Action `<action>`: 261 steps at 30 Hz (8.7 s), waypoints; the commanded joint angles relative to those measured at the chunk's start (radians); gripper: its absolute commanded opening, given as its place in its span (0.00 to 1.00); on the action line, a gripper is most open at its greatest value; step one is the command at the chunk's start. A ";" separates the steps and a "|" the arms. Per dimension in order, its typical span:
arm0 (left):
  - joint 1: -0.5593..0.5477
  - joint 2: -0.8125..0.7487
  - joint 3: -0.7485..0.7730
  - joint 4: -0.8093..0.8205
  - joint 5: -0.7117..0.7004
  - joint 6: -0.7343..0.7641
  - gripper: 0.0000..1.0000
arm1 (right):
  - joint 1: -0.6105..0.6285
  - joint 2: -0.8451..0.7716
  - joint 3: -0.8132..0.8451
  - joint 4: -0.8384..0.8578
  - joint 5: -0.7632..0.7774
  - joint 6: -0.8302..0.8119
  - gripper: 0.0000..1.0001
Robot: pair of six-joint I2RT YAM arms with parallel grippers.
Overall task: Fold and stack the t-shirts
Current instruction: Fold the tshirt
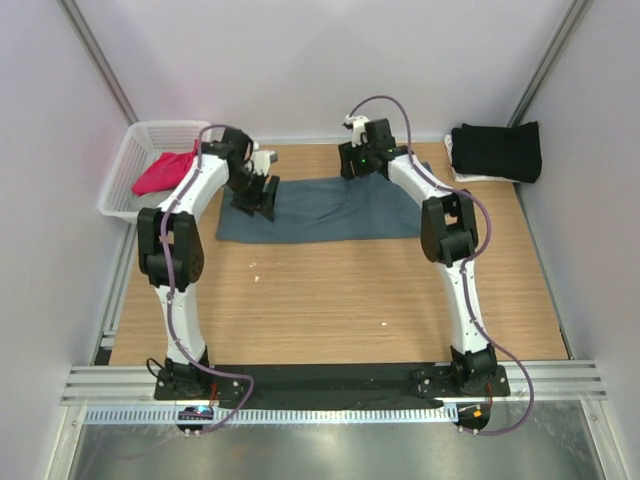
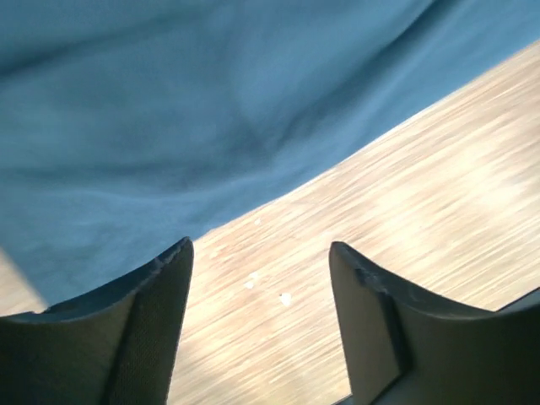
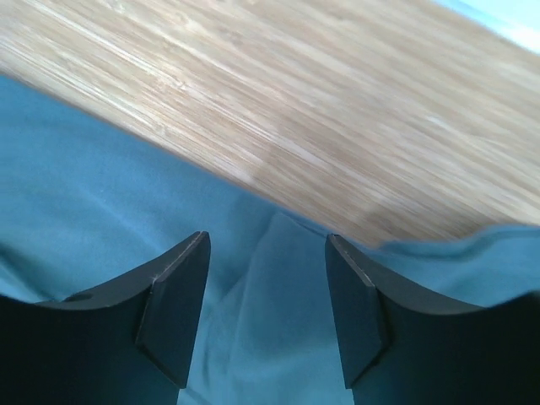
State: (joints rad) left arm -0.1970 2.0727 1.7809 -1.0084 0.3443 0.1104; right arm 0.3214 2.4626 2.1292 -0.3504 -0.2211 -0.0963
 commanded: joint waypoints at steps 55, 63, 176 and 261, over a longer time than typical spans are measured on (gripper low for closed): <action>-0.234 -0.404 -0.407 0.148 -0.398 -0.059 1.00 | -0.125 -0.031 0.088 -0.052 0.049 0.138 0.71; -0.222 -0.474 -0.489 0.177 -0.439 0.354 1.00 | -0.127 -0.321 -0.166 -0.078 0.071 0.101 0.71; -0.744 -0.228 -0.427 -0.164 0.117 0.186 0.00 | -0.088 -0.042 -0.137 -0.128 0.161 0.036 0.70; -0.421 -0.444 -0.797 0.417 0.113 -0.954 0.73 | -0.134 -1.140 -1.534 -0.265 -0.445 0.770 0.68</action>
State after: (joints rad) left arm -0.6247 1.6314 1.0145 -0.7330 0.3943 -0.7525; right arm 0.1646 1.2984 0.5861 -0.6689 -0.6289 0.6357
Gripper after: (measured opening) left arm 0.734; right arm 0.682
